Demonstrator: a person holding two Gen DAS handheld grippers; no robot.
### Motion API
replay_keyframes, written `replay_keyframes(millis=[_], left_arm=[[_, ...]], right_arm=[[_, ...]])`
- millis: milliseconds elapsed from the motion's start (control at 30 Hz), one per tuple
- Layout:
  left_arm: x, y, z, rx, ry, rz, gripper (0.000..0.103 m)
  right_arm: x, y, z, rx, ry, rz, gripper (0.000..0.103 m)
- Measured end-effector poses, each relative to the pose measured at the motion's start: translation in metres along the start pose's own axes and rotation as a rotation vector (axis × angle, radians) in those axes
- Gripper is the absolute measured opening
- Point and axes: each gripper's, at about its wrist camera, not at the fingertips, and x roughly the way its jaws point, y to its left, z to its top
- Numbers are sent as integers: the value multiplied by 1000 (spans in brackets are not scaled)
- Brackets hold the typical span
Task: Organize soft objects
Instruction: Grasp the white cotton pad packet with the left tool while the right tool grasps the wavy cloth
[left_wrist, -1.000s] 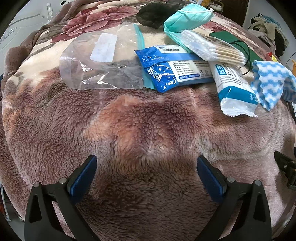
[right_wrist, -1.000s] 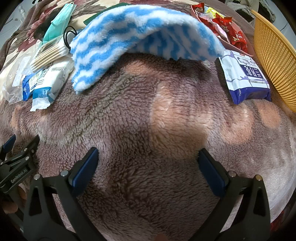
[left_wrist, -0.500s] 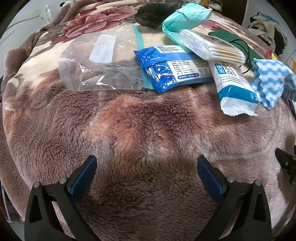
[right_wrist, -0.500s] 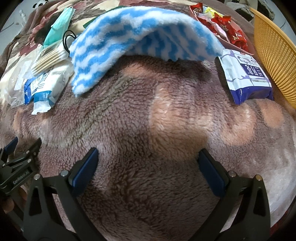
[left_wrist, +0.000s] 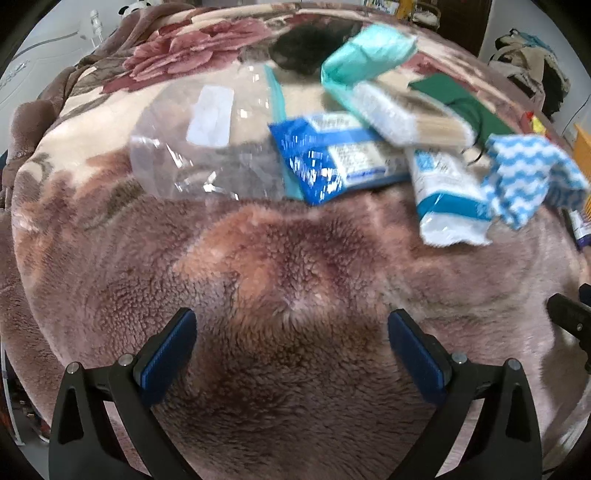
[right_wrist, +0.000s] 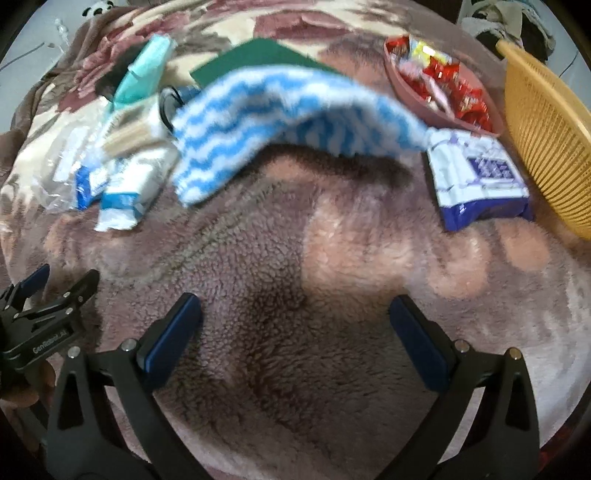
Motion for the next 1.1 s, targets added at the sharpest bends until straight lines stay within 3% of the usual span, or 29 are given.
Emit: replay_keyframes(millis=[267, 433, 533, 667, 700, 767, 867, 933, 1000, 1100], left_arm=[[-29, 10, 29, -49, -64, -60, 103], [-39, -2, 54, -41, -88, -107, 103], [-42, -16, 64, -37, -90, -155, 103], [-27, -39, 78, -9, -32, -195, 101], [-22, -45, 80, 1, -14, -202, 100], [-12, -59, 81, 15, 12, -212, 96], [1, -70, 84, 3, 28, -210, 81], [11, -74, 85, -17, 59, -214, 51], [17, -76, 86, -12, 90, -239, 44], [11, -81, 84, 26, 76, -238, 38]], right_arm=[[-31, 2, 42, -37, -109, 20, 103], [-40, 4, 72, -97, -193, -16, 103], [-28, 4, 82, -159, -177, -23, 103], [-2, 0, 91, -210, -84, 16, 99], [2, -2, 91, -211, -67, 42, 95], [6, -5, 92, -208, -40, 74, 76], [10, -7, 90, -215, -20, 101, 49], [10, -8, 89, -223, -3, 118, 37], [8, -9, 88, -219, 0, 138, 29], [2, -12, 87, -199, -6, 166, 20]])
